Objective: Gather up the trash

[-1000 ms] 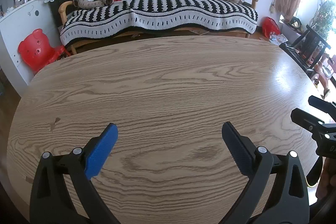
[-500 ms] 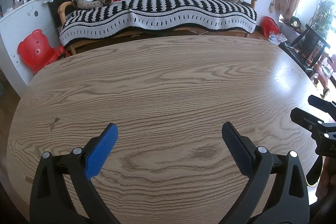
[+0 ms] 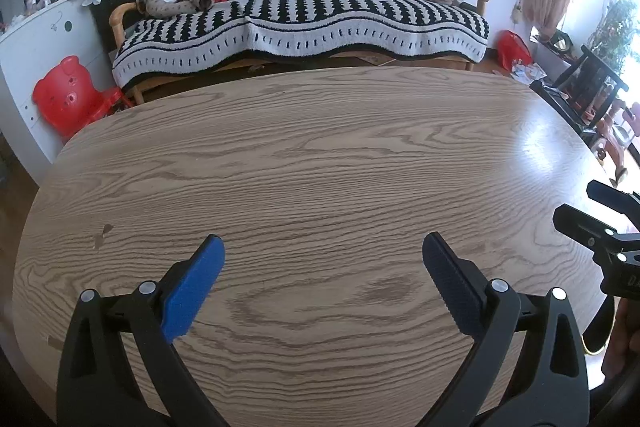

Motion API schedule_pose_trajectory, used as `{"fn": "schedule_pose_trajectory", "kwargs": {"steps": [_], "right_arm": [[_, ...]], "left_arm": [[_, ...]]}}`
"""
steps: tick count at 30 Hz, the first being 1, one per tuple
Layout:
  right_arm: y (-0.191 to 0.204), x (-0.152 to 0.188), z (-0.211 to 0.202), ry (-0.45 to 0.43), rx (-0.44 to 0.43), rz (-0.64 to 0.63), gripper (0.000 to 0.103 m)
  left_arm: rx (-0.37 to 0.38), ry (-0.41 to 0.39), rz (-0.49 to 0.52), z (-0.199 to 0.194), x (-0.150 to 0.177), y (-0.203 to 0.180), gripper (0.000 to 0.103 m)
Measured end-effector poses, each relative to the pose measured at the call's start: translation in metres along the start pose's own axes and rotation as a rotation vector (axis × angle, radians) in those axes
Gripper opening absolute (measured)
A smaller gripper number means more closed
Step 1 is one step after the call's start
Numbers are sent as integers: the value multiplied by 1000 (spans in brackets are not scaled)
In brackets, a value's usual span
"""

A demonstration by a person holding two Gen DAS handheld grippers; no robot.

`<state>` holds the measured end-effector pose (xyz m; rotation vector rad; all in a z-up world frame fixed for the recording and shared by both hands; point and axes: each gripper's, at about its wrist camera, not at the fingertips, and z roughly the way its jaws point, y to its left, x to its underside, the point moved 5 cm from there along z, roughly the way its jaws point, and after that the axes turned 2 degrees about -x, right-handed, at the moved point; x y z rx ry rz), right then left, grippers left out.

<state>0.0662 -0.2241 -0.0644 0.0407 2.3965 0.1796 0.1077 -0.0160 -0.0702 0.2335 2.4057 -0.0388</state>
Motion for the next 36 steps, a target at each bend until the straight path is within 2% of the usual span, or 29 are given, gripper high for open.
{"fn": "schedule_pose_trajectory", "kwargs": {"steps": [26,36], "right_arm": [[-1,1,-1,1,0,-3,96],[-1,1,-1,0,0,-2,96]], "left_arm": [[-4,6,-2,1,1,-1,96],[25,25,-28,2,1,-1,96]]}}
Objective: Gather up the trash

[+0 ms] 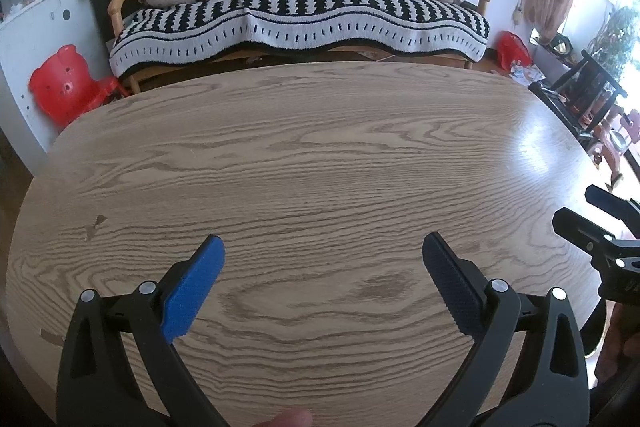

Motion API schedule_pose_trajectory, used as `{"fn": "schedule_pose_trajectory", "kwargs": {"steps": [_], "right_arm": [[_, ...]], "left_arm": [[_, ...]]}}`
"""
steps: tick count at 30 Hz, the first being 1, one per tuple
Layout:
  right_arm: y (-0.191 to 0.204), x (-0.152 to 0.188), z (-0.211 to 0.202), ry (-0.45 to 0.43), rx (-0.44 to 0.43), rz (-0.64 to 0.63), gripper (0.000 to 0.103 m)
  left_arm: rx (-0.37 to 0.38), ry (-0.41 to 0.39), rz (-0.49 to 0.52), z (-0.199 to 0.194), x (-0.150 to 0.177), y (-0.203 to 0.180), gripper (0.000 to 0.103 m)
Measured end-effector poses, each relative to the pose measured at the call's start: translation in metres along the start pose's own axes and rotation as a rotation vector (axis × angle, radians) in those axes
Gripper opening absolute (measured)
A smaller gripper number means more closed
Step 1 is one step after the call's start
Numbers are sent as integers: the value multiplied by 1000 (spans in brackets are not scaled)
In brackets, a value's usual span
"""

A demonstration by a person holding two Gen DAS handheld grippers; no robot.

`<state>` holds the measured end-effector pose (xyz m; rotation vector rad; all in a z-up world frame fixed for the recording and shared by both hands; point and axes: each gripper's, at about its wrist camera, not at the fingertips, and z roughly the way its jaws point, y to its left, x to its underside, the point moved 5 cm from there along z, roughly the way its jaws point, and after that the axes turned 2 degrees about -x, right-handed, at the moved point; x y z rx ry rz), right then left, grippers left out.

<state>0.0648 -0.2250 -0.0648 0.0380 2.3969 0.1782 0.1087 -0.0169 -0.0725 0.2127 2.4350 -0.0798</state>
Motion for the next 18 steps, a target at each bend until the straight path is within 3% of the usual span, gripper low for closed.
{"fn": "schedule_pose_trajectory", "kwargs": {"steps": [10,18], "right_arm": [[0,0,0,0,0,-1,96],[-1,1,0,1,1,-1,96]], "left_arm": [[-8,-35,6,-8,-1,-1,96],[-47,-5,-13,-3,-1,5,96]]}}
